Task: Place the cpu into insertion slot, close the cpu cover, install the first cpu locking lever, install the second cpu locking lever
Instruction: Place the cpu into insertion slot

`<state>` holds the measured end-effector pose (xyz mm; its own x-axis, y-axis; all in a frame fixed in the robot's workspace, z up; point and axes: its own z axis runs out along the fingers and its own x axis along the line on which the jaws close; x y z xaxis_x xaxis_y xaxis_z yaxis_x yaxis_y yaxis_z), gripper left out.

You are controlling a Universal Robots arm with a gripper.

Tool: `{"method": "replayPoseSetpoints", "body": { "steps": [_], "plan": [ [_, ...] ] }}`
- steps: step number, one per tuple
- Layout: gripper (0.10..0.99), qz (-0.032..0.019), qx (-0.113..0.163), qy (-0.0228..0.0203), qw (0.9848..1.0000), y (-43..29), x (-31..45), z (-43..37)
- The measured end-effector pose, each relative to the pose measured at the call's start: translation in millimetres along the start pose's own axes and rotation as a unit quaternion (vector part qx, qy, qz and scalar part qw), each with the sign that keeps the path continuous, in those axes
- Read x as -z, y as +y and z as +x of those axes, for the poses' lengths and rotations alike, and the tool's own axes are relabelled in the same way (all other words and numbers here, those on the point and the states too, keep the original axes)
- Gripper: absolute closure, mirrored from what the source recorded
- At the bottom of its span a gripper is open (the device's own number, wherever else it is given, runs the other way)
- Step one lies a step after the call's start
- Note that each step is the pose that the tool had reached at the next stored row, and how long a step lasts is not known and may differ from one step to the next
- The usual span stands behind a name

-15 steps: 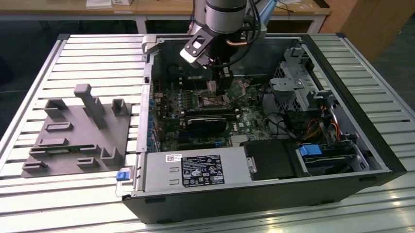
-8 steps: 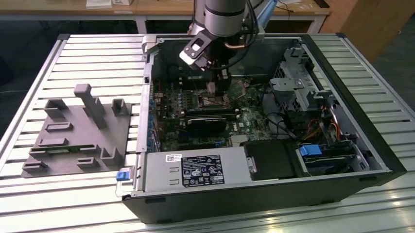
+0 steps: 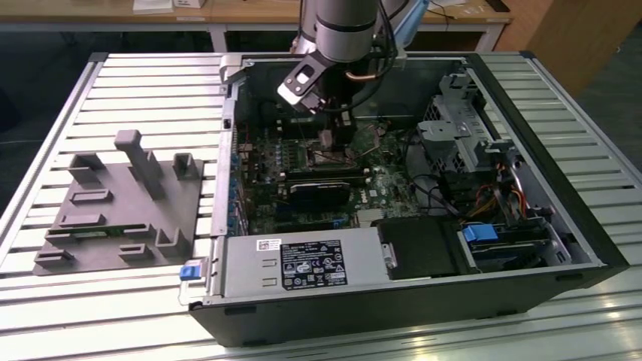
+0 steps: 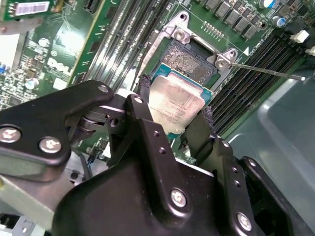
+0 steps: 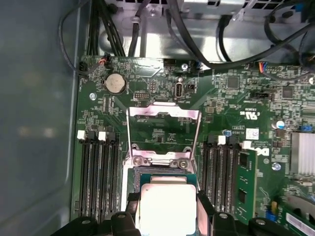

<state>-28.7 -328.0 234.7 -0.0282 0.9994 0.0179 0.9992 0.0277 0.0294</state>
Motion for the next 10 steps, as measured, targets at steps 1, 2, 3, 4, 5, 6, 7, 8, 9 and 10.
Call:
{"method": "replayPoseSetpoints", "body": {
  "steps": [1, 2, 3, 4, 5, 6, 7, 8, 9, 10],
  "plan": [
    [0.549, 0.0000, 0.000, -0.0001, 1.0000, -0.5, -1.6, 0.9],
    [0.549, 0.0000, -0.001, -0.0002, 1.0000, -1.1, -3.1, 1.8],
    [0.549, 0.0000, -0.001, -0.0002, 1.0000, -1.7, -4.7, 2.7],
    [0.549, -0.0001, -0.002, -0.0002, 1.0000, -2.4, -6.2, 3.5],
    [0.549, -0.0001, -0.002, -0.0002, 1.0000, -3.1, -7.6, 4.3],
    [0.549, -0.0001, -0.002, -0.0003, 1.0000, -3.8, -9.1, 4.8],
    [0.549, -0.0001, -0.002, -0.0003, 1.0000, -4.5, -10.7, 5.2],
    [0.549, -0.0001, -0.002, -0.0002, 1.0000, -5.2, -12.3, 5.4],
    [0.549, -0.0001, -0.002, -0.0002, 1.0000, -5.6, -14.1, 5.6],
    [0.549, -0.0001, -0.002, -0.0003, 1.0000, -5.9, -15.9, 5.7]
  ]
}}
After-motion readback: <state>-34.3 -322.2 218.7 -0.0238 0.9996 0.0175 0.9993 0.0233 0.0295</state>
